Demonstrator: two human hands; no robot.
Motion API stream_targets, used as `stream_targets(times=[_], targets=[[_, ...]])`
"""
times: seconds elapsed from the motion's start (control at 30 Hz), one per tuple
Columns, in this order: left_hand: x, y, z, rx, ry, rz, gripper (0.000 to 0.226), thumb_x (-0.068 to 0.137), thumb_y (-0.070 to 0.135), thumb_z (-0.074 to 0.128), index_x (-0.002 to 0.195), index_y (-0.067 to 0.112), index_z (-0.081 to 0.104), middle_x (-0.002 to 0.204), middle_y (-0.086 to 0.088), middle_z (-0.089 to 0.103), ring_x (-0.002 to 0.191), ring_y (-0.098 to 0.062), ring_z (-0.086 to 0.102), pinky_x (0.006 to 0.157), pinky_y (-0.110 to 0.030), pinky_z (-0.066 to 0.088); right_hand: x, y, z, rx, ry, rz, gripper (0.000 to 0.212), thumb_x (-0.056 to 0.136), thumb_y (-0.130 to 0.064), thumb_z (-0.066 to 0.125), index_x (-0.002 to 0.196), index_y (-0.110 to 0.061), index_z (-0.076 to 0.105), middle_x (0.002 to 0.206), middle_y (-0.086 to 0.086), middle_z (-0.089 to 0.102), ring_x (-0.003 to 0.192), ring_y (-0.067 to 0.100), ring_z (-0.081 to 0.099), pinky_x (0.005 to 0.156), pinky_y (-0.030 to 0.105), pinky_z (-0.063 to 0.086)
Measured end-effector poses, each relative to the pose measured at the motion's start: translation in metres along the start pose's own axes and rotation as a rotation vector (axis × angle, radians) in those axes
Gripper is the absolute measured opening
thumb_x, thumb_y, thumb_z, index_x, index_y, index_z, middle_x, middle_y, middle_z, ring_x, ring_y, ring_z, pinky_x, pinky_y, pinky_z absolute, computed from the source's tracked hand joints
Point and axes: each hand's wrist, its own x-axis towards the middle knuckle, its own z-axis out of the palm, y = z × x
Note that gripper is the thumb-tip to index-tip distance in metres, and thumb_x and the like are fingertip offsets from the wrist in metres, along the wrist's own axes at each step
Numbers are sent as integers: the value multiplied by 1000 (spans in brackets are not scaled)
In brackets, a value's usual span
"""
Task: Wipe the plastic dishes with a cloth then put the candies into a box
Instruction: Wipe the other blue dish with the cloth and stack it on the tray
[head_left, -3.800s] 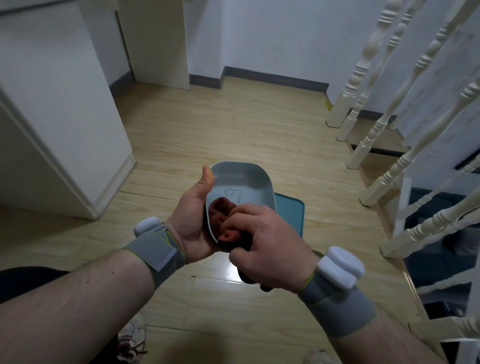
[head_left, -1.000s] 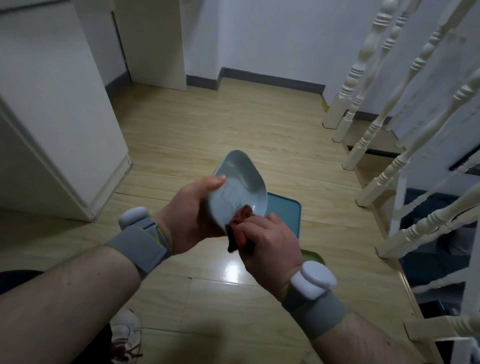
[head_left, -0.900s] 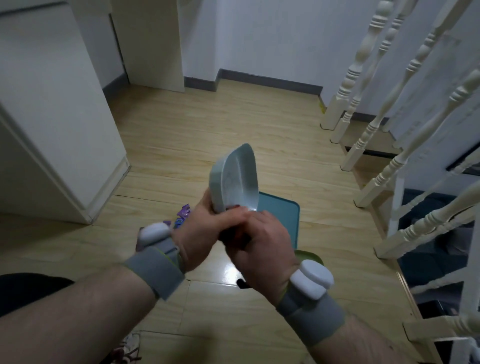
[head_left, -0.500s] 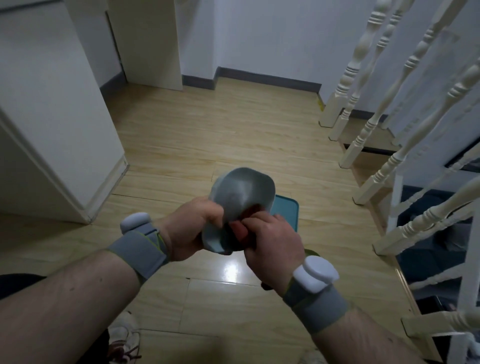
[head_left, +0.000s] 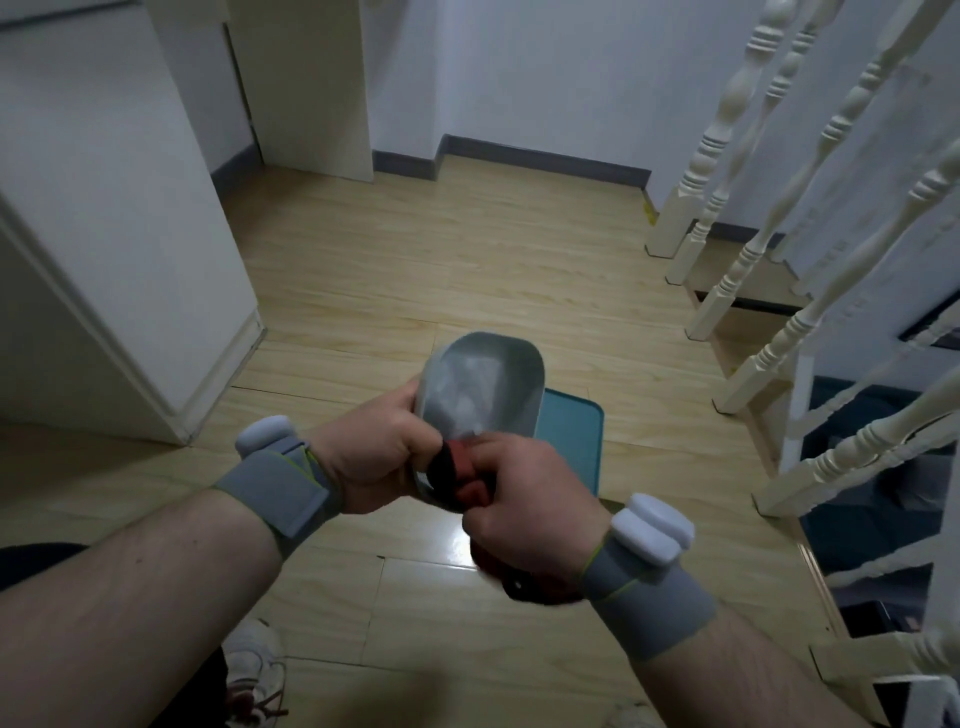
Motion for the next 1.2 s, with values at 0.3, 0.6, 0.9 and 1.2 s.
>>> stream_targets(times=[0.3,0.6,0.9,1.2], targets=[[7,-19,19,25,-141,-115,60,51,-10,39,103,4,64,98,-24,61,95,-50,60,83,-67,50,2,5,-9,186,469,-40,28,69,-12,62,94,-21,73,92,-8,67,86,9,60,74,13,42],[2,-10,2,-67,-92,-64,70,48,-12,36,114,-3,55,92,-25,63,82,-42,65,68,-55,55,-6,-1,-16,-141,-52,216,9,77,-22,59,78,-17,67,67,0,58,73,23,63,56,26,43],[7,-20,16,-9,-130,-111,66,48,-9,36,107,3,63,95,-21,64,89,-44,64,75,-65,53,2,22,-14,54,362,158,28,76,-12,61,98,-26,72,100,-4,71,95,22,62,75,24,43],[13,-21,2,-98,-14,-83,78,48,-11,35,121,4,55,96,-22,63,83,-40,64,67,-53,55,0,15,14,-12,119,-14,14,73,-23,64,85,-26,70,83,-8,69,78,19,63,70,32,54]])
